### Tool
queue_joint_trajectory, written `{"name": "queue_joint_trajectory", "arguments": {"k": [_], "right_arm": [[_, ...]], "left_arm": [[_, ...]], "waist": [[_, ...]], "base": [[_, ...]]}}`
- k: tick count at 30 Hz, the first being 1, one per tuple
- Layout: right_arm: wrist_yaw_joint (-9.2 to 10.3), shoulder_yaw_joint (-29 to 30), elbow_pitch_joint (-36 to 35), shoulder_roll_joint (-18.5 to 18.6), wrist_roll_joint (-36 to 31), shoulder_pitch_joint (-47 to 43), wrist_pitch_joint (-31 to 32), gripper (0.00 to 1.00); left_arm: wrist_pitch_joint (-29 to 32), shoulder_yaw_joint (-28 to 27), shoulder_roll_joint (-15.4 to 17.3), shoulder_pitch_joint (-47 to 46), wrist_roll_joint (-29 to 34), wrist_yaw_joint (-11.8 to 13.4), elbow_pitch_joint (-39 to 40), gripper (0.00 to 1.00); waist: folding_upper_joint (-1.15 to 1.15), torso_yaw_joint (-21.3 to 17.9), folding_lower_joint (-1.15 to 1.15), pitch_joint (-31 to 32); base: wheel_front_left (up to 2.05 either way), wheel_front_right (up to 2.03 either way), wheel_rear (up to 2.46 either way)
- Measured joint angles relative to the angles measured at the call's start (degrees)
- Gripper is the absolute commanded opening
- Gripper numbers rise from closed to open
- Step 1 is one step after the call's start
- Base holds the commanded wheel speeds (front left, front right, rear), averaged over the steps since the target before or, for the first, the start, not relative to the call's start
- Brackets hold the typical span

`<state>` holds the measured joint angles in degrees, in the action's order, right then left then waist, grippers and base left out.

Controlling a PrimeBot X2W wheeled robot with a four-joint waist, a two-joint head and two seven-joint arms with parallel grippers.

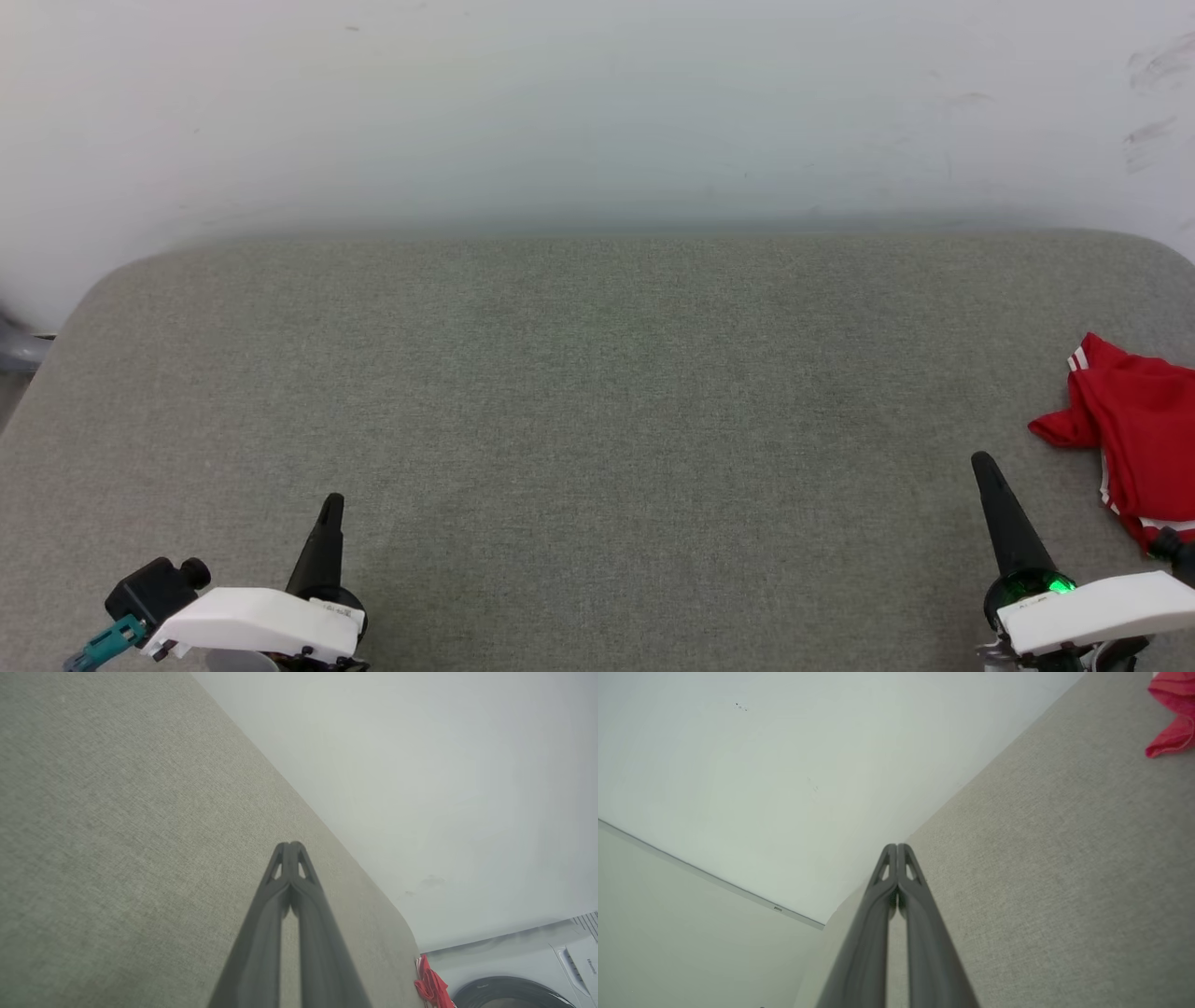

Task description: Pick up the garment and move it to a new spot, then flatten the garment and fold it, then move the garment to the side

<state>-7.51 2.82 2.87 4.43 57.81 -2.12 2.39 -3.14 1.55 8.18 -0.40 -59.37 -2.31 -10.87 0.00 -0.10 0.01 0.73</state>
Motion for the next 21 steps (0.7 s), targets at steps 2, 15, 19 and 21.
{"name": "queue_joint_trajectory", "arguments": {"k": [2,15,19,21], "right_arm": [[0.0,0.01,0.43,0.01,1.27,0.28,0.02,0.0],[0.0,0.2,2.81,0.08,9.36,2.17,0.55,0.0],[0.01,0.29,3.52,0.09,11.65,2.29,0.64,0.0],[0.01,0.32,3.9,0.09,12.76,2.68,0.68,0.0]], "left_arm": [[0.3,-0.21,-0.22,-0.16,-1.12,-0.21,-0.08,0.0],[2.42,-1.94,-1.42,-1.33,-8.48,-1.24,-0.7,0.0],[2.99,-2.34,-1.64,-1.69,-10.6,-1.59,-0.98,0.0],[3.25,-2.57,-1.76,-2.04,-11.55,-1.74,-1.05,0.0]], "waist": [[0.0,0.0,0.0,-0.02],[0.0,0.02,0.0,-0.18],[0.0,0.03,0.0,-0.24],[0.0,0.03,0.0,-0.26]], "base": [[0.0,0.0,0.0],[0.0,0.0,0.0],[0.0,0.0,0.0],[0.0,0.0,0.0]]}}
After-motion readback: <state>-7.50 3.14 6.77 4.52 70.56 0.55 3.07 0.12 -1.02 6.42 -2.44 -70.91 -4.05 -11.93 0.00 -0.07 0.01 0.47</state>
